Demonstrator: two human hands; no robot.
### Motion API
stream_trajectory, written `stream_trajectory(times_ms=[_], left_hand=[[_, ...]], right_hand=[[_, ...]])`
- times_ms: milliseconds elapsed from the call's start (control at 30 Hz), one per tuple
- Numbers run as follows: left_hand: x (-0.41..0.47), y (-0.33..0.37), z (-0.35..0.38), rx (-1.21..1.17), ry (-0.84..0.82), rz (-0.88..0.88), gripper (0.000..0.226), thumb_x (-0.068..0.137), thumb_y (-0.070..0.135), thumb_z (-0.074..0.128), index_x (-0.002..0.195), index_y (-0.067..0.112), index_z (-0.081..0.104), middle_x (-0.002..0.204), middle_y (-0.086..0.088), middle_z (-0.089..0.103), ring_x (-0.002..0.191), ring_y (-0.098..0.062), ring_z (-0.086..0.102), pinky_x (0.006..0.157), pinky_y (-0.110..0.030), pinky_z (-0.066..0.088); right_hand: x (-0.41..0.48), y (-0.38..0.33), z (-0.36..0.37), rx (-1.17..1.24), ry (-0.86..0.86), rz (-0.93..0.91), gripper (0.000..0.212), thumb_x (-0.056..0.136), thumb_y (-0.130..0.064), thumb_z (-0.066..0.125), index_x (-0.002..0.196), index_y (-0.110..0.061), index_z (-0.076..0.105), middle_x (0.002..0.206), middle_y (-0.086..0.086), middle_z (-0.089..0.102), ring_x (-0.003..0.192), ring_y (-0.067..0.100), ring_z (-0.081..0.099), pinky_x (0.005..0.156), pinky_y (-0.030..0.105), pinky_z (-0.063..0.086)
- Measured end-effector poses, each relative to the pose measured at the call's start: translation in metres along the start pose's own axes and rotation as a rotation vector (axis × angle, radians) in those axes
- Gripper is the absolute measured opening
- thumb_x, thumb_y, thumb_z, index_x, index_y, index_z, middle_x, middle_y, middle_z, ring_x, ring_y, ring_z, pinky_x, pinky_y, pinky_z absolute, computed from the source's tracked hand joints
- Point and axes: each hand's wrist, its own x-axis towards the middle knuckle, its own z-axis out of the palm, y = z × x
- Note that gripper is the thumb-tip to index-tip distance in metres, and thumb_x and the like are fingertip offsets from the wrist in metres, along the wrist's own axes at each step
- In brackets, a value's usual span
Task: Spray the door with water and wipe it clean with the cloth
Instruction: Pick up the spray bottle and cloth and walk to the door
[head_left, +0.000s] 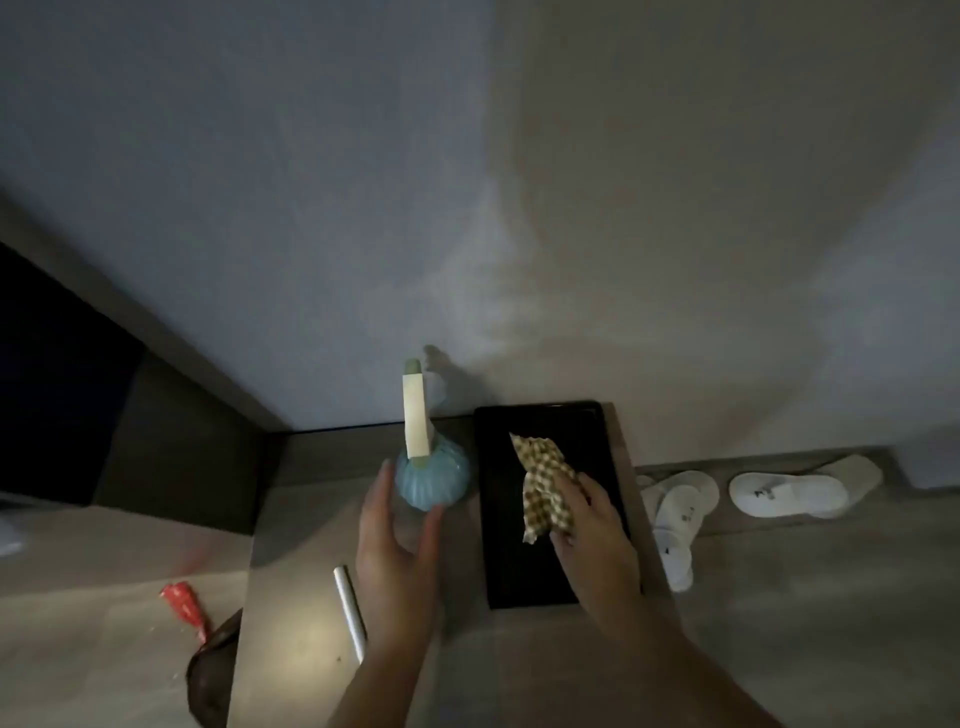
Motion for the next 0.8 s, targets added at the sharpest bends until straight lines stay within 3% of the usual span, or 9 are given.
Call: stream_trajectory(times_ms=[133,233,367,500,633,800], left_hand=[[0.018,-0.015,0.022,0.041,-0.008,0.038,0.058,0.086,0.018,0.067,0.14,0.02,0.044,0.137,0.004,0.052,0.128,-0.008,0.046,0.106,-0.034,0.041],[0.03,-0.025,0.031,0.038,0.02,0.007,0.056,0.085,0.021,0.069,0.136,0.018,0.047,0.129,0.002,0.056,0.12,-0.01,0.051,0.1,-0.038,0.047],[0.045,-0.024,0.038,0.091,0.03,0.108,0.055,0.079,0.023,0.075,0.127,0.016,0.051,0.119,0.004,0.054,0.111,-0.012,0.054,0.091,-0.037,0.05],[0.045,-0.017,0.04,0.153,-0.041,0.146,0.053,0.08,0.022,0.074,0.127,0.016,0.051,0.115,0.009,0.04,0.108,-0.01,0.049,0.084,-0.016,0.042],[0.04,-0.013,0.034,0.081,-0.06,0.165,0.046,0.085,0.024,0.068,0.127,0.021,0.052,0.12,0.007,0.05,0.112,-0.011,0.053,0.09,-0.034,0.051],[0.03,0.013,0.013,0.072,-0.051,0.253,0.028,0.086,0.02,0.065,0.112,0.025,0.057,0.103,0.011,0.06,0.101,-0.004,0.06,0.08,-0.035,0.056]], right_hand=[[0.022,0.011,0.019,0.023,0.092,-0.102,0.058,0.085,-0.009,0.065,0.139,-0.024,0.049,0.142,-0.002,0.039,0.119,0.017,0.05,0.094,0.024,0.047],[0.029,0.018,0.026,0.07,0.156,-0.13,0.043,0.084,-0.004,0.066,0.125,-0.018,0.062,0.129,-0.001,0.049,0.099,0.013,0.059,0.08,0.019,0.049],[0.039,0.021,0.024,0.105,0.229,-0.148,0.029,0.079,0.002,0.068,0.104,-0.012,0.071,0.11,0.0,0.059,0.083,0.011,0.061,0.068,0.016,0.047],[0.045,0.019,0.021,0.119,0.224,-0.121,0.024,0.08,0.002,0.065,0.098,-0.011,0.072,0.105,0.0,0.059,0.081,0.01,0.059,0.07,0.013,0.043],[0.037,0.015,0.007,0.245,0.242,-0.087,0.027,0.08,0.005,0.062,0.101,-0.01,0.071,0.104,0.001,0.06,0.086,0.013,0.061,0.073,0.017,0.048],[0.004,0.007,-0.031,0.398,0.269,-0.034,0.026,0.083,0.003,0.062,0.102,-0.013,0.07,0.101,-0.005,0.059,0.087,0.004,0.058,0.068,0.004,0.044]])
